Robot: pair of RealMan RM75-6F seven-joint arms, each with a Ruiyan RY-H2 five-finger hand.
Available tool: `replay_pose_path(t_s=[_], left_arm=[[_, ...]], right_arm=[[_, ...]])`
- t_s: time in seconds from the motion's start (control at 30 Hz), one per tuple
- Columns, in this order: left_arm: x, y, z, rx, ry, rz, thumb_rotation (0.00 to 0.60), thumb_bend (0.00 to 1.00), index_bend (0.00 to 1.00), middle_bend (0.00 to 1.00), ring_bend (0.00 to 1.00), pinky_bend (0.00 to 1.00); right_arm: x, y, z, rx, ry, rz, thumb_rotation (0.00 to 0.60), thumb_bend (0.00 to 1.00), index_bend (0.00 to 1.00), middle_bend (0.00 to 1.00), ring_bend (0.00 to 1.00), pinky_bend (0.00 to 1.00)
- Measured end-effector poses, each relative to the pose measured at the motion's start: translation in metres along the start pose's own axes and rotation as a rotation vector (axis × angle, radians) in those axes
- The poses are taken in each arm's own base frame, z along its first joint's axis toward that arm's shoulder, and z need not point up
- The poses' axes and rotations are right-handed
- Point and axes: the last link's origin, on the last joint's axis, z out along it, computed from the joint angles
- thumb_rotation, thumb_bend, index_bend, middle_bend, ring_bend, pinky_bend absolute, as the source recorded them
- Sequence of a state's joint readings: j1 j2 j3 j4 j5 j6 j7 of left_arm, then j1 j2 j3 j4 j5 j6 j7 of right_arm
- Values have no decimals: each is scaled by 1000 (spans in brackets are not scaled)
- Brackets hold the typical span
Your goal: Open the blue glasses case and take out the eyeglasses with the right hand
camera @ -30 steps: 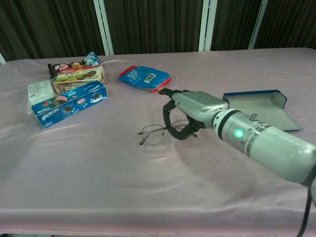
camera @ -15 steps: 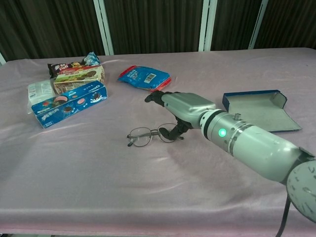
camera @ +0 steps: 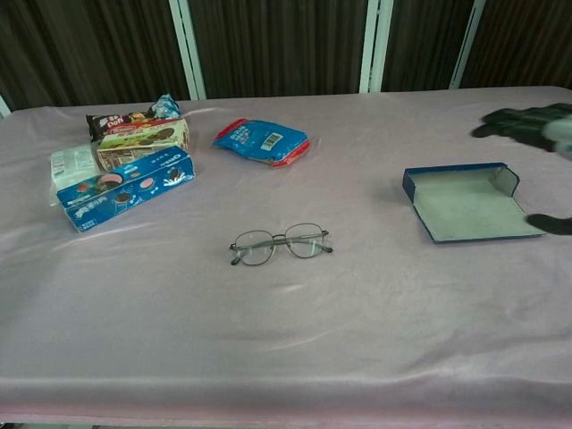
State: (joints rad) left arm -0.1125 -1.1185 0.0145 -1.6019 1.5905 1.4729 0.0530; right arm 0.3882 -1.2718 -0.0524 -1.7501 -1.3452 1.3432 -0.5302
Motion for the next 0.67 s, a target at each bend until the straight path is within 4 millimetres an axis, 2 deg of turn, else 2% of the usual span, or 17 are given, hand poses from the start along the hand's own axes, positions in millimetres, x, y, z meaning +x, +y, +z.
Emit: replay_pose_path(t_s=[0.1, 0.2, 0.3, 0.4, 0.67], left_arm=[[0, 4, -1, -33, 36, 8, 600, 463, 0, 33, 24, 137], [-1, 5, -2, -45, 69, 14, 600, 461, 0, 30, 15, 126], [-2, 6, -3, -42, 83, 22, 600, 450, 0, 28, 5, 122], [-3, 7, -4, -38, 84, 30, 600, 447, 0, 26, 1, 122], [-4, 8, -7, -40, 61, 35, 600, 448, 0, 25, 1, 122]], right_arm=[[-8, 35, -41, -133, 35, 50, 600, 367, 73, 0, 0, 0], [-10, 62, -71, -200, 93, 92, 600, 367, 72, 0, 0, 0], [-9, 77, -92, -212, 153, 111, 600, 366, 60, 0, 0, 0], [-10, 82, -101, -203, 158, 110, 600, 366, 59, 0, 0, 0], [-10, 83, -105, -191, 159, 119, 600, 367, 59, 0, 0, 0]])
